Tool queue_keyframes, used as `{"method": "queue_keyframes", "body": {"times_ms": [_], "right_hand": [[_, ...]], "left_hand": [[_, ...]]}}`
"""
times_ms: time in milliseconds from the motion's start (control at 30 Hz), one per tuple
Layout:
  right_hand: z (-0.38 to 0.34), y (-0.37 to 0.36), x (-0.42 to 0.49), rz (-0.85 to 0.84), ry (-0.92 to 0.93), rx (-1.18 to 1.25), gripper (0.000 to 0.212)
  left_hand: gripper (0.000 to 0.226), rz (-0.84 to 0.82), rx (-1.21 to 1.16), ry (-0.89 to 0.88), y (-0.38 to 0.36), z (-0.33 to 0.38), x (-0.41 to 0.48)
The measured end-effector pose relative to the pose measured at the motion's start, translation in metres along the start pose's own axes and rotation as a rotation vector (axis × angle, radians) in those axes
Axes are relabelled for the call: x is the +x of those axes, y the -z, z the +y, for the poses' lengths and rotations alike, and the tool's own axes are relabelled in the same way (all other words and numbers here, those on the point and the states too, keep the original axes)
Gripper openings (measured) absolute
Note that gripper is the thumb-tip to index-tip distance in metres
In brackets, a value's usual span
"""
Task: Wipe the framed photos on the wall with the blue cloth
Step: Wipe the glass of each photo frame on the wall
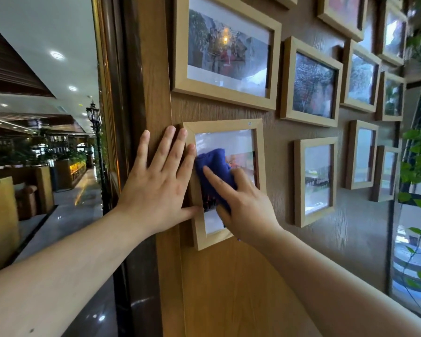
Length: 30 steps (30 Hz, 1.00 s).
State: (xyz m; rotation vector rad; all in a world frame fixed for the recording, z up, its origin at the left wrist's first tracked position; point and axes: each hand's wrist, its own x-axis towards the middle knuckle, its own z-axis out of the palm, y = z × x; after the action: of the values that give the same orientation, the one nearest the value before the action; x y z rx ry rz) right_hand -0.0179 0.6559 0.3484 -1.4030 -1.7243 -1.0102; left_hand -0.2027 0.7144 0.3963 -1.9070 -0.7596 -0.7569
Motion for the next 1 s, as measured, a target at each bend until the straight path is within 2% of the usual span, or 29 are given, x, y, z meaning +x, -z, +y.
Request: {"method": "queue_keyframes", "body": {"times_ms": [167,233,433,533,667,733,800,933,1000], "right_hand": [[0.037,-0.001,-0.022,0.036,-0.219,-0.07,0.067],[0.041,-0.003,-0.032,0.034,-0.251,-0.058,0.068],[0.015,-0.001,-0.039,-0.17,0.088,-0.053,0.059],[0.032,0.003,-0.046,-0.171,0.07,-0.125,0.056],[0.056,0.008,-0.061,-0.168,-0.121,-0.145,0.058],[0.055,0.01,-0.065,-0.181,-0.155,-0.176,0.057],[0.044,0.011,-0.066,-0.216,-0.105,-0.184,0.057],[0.011,0.011,-0.065,-0.369,0.147,-0.162,0.062],[0.012,0.013,-0.065,-0.37,0.134,-0.183,0.06]], "left_hand": [[0.118,-0.01,0.023,-0.006,0.002,0.0,0.0],[0.118,-0.01,0.03,-0.004,0.002,0.001,0.0],[0.117,-0.011,0.044,-0.005,0.002,0.001,0.0],[0.118,-0.004,0.036,-0.009,0.002,0.001,0.0],[0.118,-0.02,0.05,0.001,0.003,0.001,0.0],[0.118,-0.021,0.047,0.003,0.003,0.002,-0.001],[0.118,-0.023,0.044,0.008,0.003,0.003,0.0],[0.12,-0.025,0.039,0.01,0.003,0.003,0.0],[0.12,-0.022,0.024,0.003,0.004,0.003,0.001]]}}
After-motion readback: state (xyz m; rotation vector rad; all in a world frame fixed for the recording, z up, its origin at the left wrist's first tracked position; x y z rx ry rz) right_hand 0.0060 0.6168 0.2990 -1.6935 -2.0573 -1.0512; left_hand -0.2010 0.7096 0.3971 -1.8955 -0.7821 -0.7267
